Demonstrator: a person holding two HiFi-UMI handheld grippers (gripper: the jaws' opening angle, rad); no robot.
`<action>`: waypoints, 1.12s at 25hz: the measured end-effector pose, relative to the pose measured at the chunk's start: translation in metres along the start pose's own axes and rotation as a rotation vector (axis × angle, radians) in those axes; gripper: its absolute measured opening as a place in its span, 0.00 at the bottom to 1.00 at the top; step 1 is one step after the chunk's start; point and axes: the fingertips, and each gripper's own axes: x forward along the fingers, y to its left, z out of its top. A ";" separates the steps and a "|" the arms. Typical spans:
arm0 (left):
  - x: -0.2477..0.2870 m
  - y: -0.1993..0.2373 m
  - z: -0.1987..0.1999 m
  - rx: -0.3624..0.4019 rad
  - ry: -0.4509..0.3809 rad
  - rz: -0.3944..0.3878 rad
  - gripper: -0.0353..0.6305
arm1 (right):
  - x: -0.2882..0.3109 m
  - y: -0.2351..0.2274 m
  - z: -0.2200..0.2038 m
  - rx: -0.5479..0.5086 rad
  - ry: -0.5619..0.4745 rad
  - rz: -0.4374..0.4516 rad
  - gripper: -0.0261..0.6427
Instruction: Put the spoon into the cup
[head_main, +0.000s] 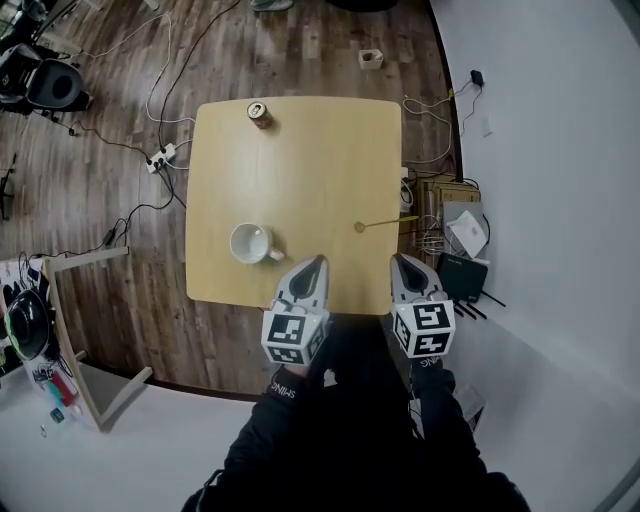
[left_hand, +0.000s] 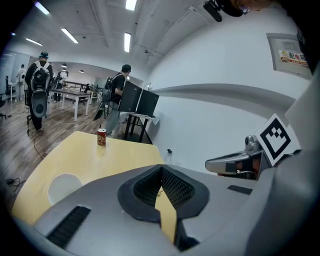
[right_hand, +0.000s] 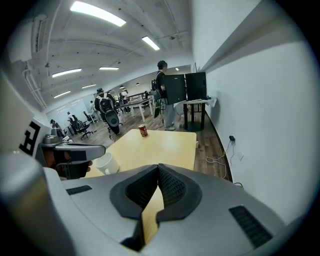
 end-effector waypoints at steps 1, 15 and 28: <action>0.010 0.001 -0.001 0.001 0.006 0.003 0.10 | 0.005 -0.009 -0.002 0.006 0.007 -0.002 0.07; 0.111 0.014 -0.042 0.004 0.068 0.040 0.10 | 0.087 -0.107 -0.064 0.188 0.052 -0.039 0.07; 0.138 0.014 -0.068 0.013 0.086 0.044 0.10 | 0.128 -0.158 -0.100 0.384 0.036 -0.055 0.20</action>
